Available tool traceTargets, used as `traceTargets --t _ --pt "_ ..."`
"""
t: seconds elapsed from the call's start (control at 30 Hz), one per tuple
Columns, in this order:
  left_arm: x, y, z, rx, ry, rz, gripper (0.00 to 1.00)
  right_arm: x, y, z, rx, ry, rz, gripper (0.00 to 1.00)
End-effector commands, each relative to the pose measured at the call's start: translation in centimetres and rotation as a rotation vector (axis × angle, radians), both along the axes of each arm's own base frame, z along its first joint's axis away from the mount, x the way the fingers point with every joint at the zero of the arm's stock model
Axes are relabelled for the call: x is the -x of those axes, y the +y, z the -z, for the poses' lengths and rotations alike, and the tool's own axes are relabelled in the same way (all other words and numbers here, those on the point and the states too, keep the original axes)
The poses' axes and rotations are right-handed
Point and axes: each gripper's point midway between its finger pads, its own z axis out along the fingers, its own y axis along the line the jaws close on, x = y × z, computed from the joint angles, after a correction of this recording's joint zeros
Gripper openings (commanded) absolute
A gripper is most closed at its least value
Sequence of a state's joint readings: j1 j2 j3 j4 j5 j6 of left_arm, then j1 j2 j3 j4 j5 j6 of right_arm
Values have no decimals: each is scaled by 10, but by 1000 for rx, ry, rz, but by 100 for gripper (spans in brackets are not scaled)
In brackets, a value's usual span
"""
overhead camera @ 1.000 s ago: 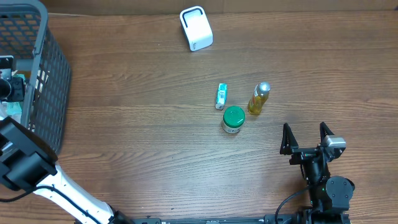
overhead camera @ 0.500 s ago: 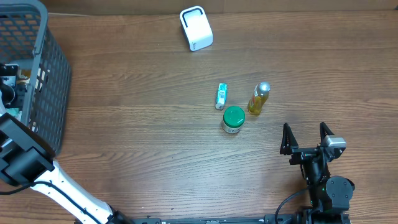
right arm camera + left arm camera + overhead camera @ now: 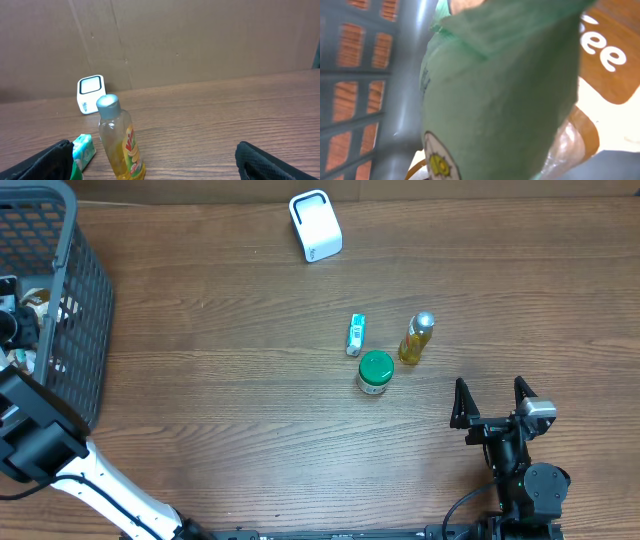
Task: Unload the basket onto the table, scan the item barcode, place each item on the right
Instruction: 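Grasp the mint-green wipes pack in the basket with the left gripper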
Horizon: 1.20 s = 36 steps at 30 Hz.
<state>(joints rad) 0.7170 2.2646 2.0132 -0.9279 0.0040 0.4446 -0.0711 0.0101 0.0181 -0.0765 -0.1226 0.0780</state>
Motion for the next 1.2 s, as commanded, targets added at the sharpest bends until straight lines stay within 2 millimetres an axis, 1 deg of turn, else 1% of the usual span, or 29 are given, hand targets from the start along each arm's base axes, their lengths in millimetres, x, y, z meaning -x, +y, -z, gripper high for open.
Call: traceTargets --t 0.0,0.1,0.2,0.23,0.3,0.37,0.4,0.47,0.5,0.53,0.57,0.6,0.67,0.77,0.87,0.93,0.97,1.1,1.17 --pt "-13 2 -127 -114 -259 -93 4 0 0 3 -4 0 4 100" --pt "-7 -3 -196 -179 -394 -134 4 0 0 3 -4 0 4 100" --pt "6 -15 -267 -229 -553 -181 4 0 0 3 -4 0 4 100" --pt "10 -23 -289 -231 -609 -184 4 0 0 3 -4 0 4 100" --pt "17 -45 -331 -209 -727 -163 4 0 0 3 -4 0 4 100" --pt "26 -74 -364 -156 -831 -118 4 0 0 3 -4 0 4 100" --pt "30 -90 -377 -116 -871 -93 4 0 0 3 -4 0 4 100" --pt "40 -119 -392 -39 -914 -54 4 0 0 3 -4 0 4 100" --pt "45 -135 -395 2 -920 -38 4 0 0 3 -4 0 4 100" --pt "50 -151 -396 48 -914 -24 4 0 0 3 -4 0 4 100" --pt "55 -171 -391 102 -890 -10 4 0 0 3 -4 0 4 100" --pt "56 -180 -387 128 -872 -5 4 0 0 3 -4 0 4 100" --pt "58 -207 -371 205 -800 23 4 0 0 3 -4 0 4 100" --pt "52 -248 -340 291 -670 85 4 0 0 3 -4 0 4 100" --pt "43 -284 -301 337 -516 137 4 0 0 3 -4 0 4 100" --pt "38 -315 -268 359 -388 187 4 0 0 3 -4 0 4 100" --pt "37 -325 -253 359 -339 199 4 0 0 3 -4 0 4 100" --pt "33 -367 -180 291 -106 239 4 0 0 3 -4 0 4 100" --pt "33 -388 -139 230 5 267 5 0 0 3 -4 0 4 100"
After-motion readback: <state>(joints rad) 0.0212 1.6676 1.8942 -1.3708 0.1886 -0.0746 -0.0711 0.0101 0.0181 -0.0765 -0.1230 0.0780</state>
